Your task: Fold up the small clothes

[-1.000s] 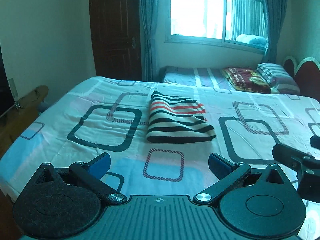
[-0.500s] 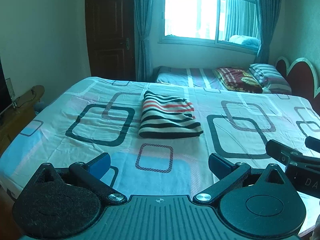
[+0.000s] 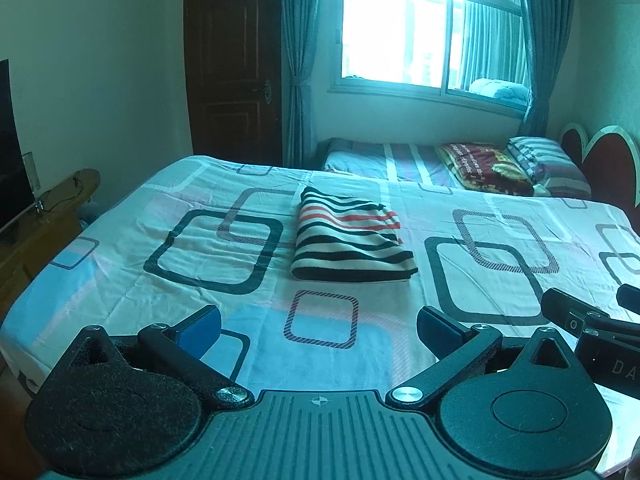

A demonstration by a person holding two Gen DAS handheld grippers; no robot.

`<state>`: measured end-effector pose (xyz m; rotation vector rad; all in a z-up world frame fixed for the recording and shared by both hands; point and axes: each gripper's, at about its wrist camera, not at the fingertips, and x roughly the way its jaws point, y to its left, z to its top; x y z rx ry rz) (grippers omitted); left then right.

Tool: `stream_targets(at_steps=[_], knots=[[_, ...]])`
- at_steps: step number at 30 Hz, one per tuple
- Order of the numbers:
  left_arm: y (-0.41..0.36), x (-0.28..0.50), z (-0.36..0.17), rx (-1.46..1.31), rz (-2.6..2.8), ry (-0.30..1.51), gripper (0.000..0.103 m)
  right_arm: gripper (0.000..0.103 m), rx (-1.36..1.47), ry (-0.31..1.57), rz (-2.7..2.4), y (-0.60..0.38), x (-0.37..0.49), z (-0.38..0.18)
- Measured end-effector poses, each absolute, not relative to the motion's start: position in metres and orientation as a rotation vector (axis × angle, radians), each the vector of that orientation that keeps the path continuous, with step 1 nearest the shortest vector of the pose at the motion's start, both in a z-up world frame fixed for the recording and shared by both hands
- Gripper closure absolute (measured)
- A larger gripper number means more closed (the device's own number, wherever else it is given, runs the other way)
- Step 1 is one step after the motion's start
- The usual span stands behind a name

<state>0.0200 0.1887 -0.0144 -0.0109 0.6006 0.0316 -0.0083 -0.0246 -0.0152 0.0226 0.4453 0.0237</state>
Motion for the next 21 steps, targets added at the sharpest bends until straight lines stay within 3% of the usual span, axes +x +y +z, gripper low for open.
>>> stream_targets(at_steps=[21], knots=[[0.1959, 0.0232, -0.0188, -0.012, 0.037, 0.622, 0.000, 0.001, 0.024, 0.459, 0.020, -0.0229, -0.0018, -0.0188]])
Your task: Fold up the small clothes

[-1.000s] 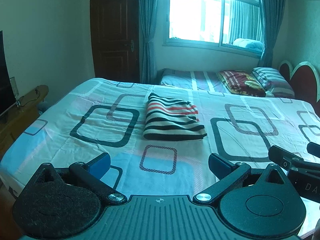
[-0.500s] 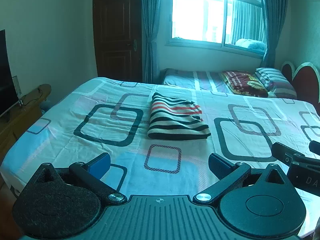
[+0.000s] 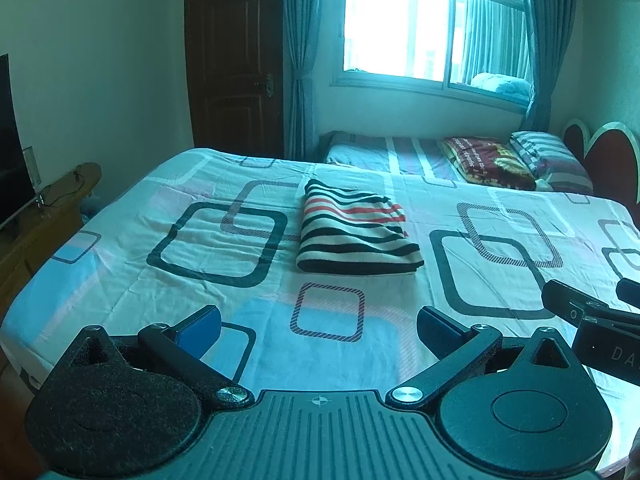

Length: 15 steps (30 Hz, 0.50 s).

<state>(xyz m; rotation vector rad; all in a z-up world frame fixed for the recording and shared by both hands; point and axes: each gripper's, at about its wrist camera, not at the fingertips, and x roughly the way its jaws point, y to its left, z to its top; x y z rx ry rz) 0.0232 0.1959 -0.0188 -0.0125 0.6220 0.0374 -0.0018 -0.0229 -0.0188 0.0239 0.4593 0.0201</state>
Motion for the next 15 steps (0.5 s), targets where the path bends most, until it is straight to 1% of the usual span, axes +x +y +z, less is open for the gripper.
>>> stream_targets(at_steps=[15], knots=[[0.2019, 0.0278, -0.0210, -0.011, 0.034, 0.626, 0.000, 0.001, 0.022, 0.463, 0.037, -0.0134, 0.0042, -0.0204]])
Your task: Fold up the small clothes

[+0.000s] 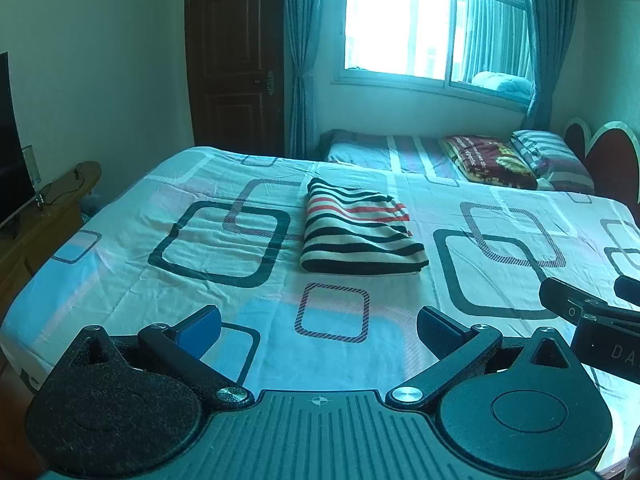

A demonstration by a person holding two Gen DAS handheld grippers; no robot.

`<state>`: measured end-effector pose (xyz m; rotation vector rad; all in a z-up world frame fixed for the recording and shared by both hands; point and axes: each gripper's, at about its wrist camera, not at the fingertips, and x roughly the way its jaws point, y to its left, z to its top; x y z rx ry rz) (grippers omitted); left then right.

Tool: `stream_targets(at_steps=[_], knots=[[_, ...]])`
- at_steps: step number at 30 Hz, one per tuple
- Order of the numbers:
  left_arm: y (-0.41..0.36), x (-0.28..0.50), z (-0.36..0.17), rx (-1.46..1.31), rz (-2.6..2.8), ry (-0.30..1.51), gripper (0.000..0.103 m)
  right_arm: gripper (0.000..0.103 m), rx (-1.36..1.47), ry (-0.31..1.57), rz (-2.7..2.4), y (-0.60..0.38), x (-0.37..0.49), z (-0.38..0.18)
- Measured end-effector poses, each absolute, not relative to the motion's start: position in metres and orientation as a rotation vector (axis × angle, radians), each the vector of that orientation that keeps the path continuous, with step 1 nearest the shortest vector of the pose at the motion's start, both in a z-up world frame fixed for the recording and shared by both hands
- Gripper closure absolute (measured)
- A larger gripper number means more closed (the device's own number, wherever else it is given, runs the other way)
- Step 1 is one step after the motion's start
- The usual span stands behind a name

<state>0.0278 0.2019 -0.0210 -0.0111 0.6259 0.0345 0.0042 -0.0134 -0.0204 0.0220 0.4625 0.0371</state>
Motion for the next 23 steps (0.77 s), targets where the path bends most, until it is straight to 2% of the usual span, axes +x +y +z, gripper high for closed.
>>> stream_targets(at_steps=[23], knots=[[0.183, 0.068, -0.036, 0.049, 0.000, 0.633, 0.000, 0.001, 0.034, 0.496, 0.042, -0.014, 0.038, -0.035]])
